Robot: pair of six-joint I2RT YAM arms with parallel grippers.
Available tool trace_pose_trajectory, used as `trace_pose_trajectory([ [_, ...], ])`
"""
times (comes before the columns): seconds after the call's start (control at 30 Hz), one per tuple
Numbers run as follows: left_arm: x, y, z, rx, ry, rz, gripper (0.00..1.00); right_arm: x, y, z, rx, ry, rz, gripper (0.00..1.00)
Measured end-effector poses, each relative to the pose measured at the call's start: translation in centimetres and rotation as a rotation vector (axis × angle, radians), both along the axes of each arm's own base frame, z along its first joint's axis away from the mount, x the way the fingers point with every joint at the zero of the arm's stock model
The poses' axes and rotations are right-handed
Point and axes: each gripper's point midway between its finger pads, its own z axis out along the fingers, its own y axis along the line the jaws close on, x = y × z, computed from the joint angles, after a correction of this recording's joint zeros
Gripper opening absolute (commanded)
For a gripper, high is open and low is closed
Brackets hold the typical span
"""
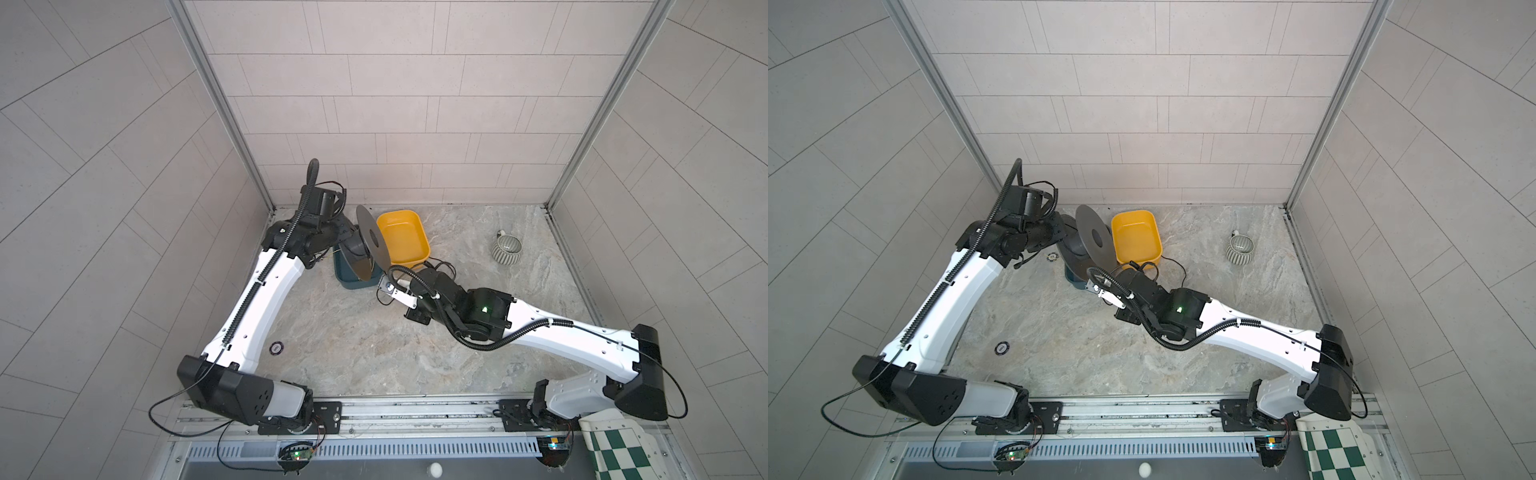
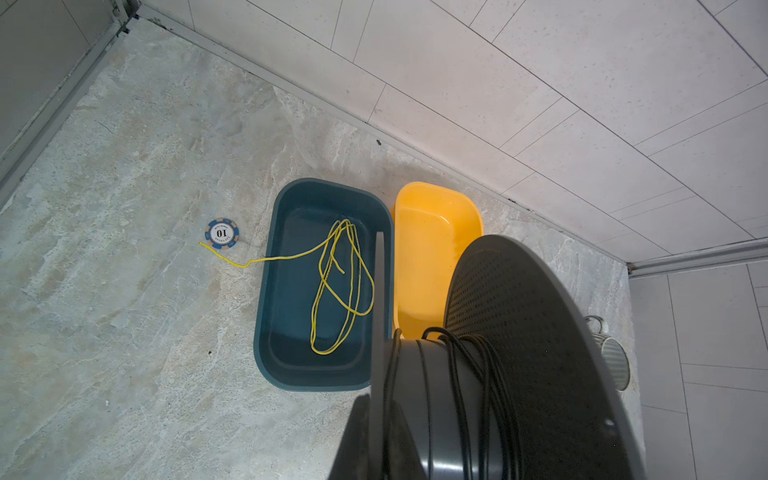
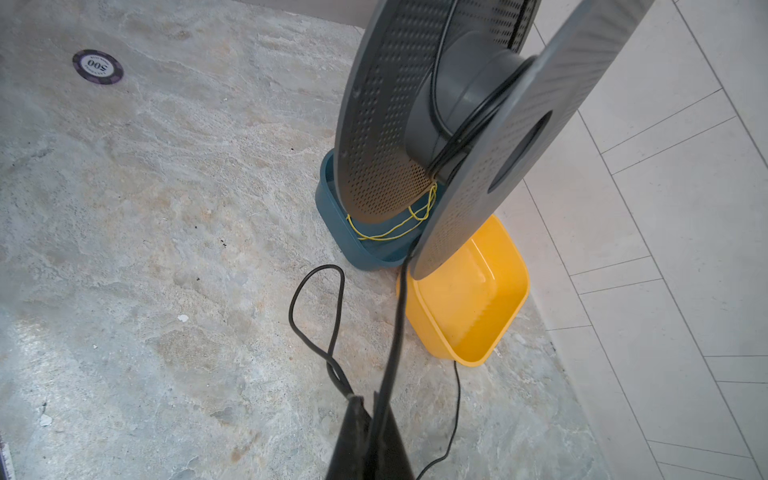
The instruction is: Wrap the cables
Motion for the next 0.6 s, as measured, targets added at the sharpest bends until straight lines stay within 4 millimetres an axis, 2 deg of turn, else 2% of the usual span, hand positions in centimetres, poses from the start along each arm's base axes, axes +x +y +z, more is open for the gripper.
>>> trace_pose_trajectory([
  [0.13, -0.2, -0.5, 0.0, 0.042, -0.007, -0.025, 0.0, 1.1, -0.3, 1.4, -0.007, -0.049, -0.043, 0.0],
  [0.27, -0.5, -1.5, 0.0, 0.097, -0.013, -0.07, 0.0, 2.3, 0.5, 3.1, 0.015, -0.086, -0.085, 0.0],
  [0.47, -0.8, -3.2, -0.4, 0.176, -0.002, -0.139, 0.0, 3.9, 1.9, 4.1, 0.047, -0.114, -0.138, 0.0],
  [0.6, -1.2, -4.0, -1.1, 0.207, 0.018, -0.173, 0.0, 5.7, 2.2, 5.3, 0.1, -0.115, -0.198, 0.0],
])
